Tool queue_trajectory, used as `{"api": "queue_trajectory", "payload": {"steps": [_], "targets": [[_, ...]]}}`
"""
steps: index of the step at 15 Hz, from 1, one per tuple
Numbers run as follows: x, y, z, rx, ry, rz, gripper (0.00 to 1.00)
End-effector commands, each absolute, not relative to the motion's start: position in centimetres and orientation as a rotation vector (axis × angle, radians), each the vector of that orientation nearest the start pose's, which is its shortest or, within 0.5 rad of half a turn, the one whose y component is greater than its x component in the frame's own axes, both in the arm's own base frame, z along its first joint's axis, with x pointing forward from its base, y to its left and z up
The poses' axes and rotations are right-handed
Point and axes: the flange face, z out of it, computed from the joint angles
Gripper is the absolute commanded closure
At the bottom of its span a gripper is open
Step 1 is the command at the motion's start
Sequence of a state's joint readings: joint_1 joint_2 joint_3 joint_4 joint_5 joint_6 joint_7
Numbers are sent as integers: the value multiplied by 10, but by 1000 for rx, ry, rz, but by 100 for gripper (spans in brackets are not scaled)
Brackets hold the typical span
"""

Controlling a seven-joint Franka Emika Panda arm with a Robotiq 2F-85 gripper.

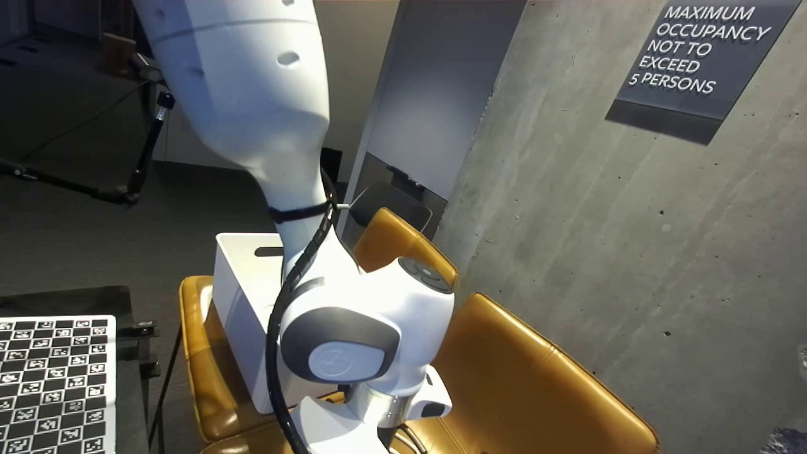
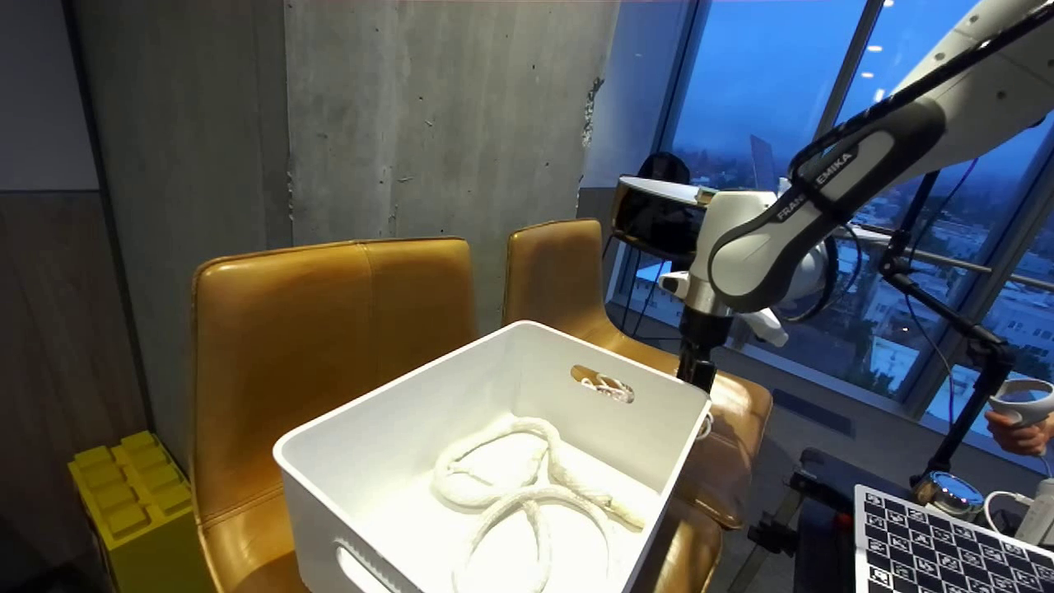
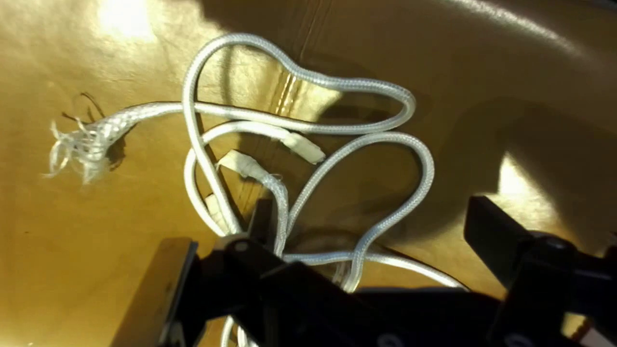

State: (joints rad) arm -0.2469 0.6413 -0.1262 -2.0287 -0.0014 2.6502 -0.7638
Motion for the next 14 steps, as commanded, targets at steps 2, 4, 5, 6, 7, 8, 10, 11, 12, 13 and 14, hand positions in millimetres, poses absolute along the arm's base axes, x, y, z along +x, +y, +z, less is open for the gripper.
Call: {"api": "queue_trajectory", "payload": {"steps": [2,4,5,6,7,8,10,11,12,13,14], "targets": [[578,-200,76,-3125,-679,120,0],[585,-189,60,-3123,-684,138,0],[587,-184,52,-3124,-688,145,0],[589,-180,43,-3125,-689,156,0],[588,-179,36,-3128,-689,175,3],[586,-179,29,-3131,-684,193,27],[585,-183,22,-3149,-663,211,31],[585,-185,22,-3158,-652,215,37],[586,-187,20,-3169,-637,220,44],[585,-189,19,-3175,-628,225,53],[584,-189,19,-3182,-617,231,60]]}}
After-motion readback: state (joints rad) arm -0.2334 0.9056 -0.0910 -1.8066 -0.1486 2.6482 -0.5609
